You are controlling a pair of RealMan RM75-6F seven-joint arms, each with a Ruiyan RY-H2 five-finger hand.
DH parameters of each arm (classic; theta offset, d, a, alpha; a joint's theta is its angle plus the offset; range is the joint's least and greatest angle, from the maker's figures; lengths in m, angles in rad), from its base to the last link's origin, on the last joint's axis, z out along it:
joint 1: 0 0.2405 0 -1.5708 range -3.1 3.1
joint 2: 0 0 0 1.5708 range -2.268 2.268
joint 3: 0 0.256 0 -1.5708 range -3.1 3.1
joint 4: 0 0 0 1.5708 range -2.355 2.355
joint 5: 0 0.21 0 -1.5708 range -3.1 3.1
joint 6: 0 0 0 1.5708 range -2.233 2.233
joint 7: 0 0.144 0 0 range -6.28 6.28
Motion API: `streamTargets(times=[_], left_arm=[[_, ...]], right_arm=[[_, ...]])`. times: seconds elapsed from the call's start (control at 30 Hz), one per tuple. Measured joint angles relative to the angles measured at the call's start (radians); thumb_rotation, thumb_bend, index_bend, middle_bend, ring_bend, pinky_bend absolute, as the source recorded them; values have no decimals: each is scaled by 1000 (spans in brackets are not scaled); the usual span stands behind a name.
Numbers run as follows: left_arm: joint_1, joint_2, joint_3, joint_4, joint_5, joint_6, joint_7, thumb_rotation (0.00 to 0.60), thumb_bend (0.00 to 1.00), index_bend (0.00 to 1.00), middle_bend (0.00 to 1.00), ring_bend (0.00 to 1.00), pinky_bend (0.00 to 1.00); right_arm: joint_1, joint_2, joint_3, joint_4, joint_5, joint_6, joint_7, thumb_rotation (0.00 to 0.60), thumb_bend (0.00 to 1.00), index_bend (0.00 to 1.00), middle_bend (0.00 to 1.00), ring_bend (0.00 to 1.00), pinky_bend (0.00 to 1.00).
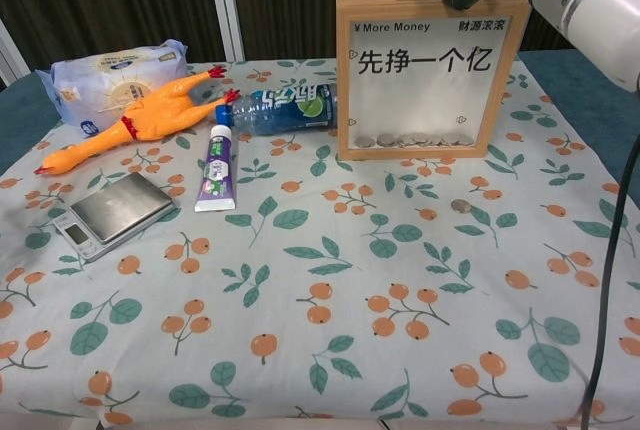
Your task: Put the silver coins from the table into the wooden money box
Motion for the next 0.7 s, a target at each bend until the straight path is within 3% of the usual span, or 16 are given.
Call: streamTargets(times=[0.1,0.17,0.3,0.37,0.53,0.7], left_arm=[[0,1,0,0,-1,1,-1,600,375,0,0,0,0],[1,1,0,0,-2,1,-1,600,375,0,0,0,0],[2,1,1,0,-2,2,0,600,376,0,0,0,0],[3,1,1,0,-1,4,-1,600,375,0,0,0,0],[3,0,1,0,-2,5,-1,600,375,0,0,0,0],[5,-3,1,0,0,11,-4,600,374,0,0,0,0]], right_arm=[[4,1,-7,2,10,-1,0,600,611,666,131,0,0],[6,4,-12,2,18,-4,-3,600,611,528,130,0,0],[3,15,-22,-8,18,-1,8,600,611,142,77,0,0],[-2,23,-26,-17,4,11,27,600,612,54,63,0,0],[-31,51,-44,-69,-75,72,86,600,611,0,59,0,0],[-109,93,-112,-159,-228,210,143,600,611,0,53,0,0]])
